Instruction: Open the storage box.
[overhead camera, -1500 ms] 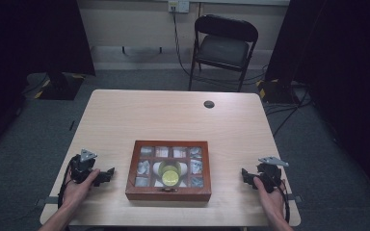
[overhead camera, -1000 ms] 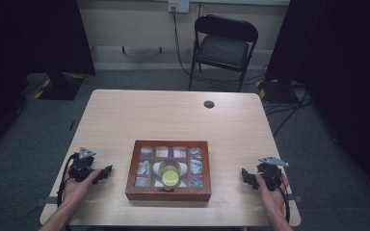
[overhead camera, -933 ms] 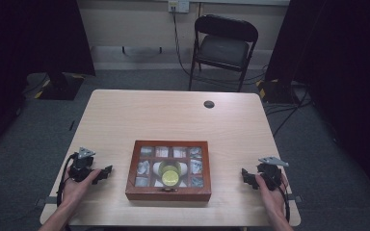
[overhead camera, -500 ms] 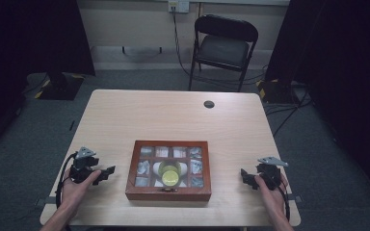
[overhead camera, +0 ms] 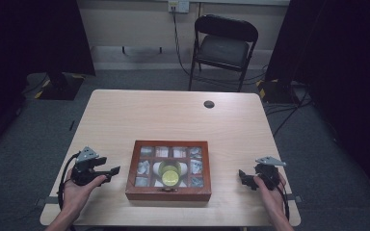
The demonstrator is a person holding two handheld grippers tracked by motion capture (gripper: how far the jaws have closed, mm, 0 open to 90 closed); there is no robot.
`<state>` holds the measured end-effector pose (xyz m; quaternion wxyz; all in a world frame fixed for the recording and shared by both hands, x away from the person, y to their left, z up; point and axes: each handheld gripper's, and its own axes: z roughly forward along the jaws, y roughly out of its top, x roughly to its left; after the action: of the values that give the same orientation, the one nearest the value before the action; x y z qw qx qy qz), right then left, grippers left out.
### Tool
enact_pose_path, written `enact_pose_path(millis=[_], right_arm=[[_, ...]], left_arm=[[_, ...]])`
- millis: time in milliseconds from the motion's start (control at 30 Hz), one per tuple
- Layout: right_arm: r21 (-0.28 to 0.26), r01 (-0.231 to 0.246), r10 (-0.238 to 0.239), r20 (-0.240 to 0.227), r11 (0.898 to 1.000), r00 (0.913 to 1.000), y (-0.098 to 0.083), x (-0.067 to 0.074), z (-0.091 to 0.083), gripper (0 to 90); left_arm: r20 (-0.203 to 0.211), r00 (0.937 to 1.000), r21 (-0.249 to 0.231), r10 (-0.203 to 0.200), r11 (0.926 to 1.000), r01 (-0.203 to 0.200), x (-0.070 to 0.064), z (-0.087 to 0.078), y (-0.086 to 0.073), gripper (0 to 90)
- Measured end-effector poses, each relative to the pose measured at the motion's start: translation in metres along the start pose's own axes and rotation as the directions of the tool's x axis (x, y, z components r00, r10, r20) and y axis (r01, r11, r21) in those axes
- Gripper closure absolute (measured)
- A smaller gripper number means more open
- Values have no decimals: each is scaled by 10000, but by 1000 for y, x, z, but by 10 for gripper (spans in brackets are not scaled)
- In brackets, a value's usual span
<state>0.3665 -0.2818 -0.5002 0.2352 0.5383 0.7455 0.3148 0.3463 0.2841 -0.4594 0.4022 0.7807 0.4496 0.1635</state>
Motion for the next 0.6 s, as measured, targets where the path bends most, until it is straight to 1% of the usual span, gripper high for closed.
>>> enact_pose_path(millis=[133,233,300,333,367,433,500,533,567,600], right_arm=[[-2,143,-143,-139,9999,9998,0,1,0,106],[9,190,-190,-173,9998,9997,0,1,0,106],[-3,203,-203,-173,9998,9996,0,1,1,105],[-15,217,-217,-188,9998,9996,1,2,1,105],[-4,228,-228,-217,9997,9995,1,2,1,106],[-3,247,-247,-251,9997,9994,1,3,1,105],[-9,302,-302,-306,9995,9991,1,3,1,105],[-12,346,-347,-347,9994,9988,1,4,1,106],[-14,372,-372,-380,9993,9986,1,4,1,105],[-3,472,-471,-480,9989,9977,1,4,1,105]], left_arm=[[451,9988,-67,213,9998,-211,-6,-4,4,308],[820,9965,-251,190,9995,-169,-10,-6,6,316],[1028,9947,-220,70,9997,-48,-11,-6,7,327],[1152,9933,-273,16,9996,16,-11,-6,7,328],[1322,9912,-266,50,9996,-15,-12,-6,8,337],[1477,9890,-388,121,9992,-65,-15,-7,9,343],[1769,9840,-561,218,9984,-120,-18,-9,11,347],[1840,9826,-669,256,9977,-135,-20,-9,12,351],[1649,9857,-617,344,9978,-245,-23,-10,13,353],[1572,9866,-676,446,9971,-343,-25,-9,13,322]])
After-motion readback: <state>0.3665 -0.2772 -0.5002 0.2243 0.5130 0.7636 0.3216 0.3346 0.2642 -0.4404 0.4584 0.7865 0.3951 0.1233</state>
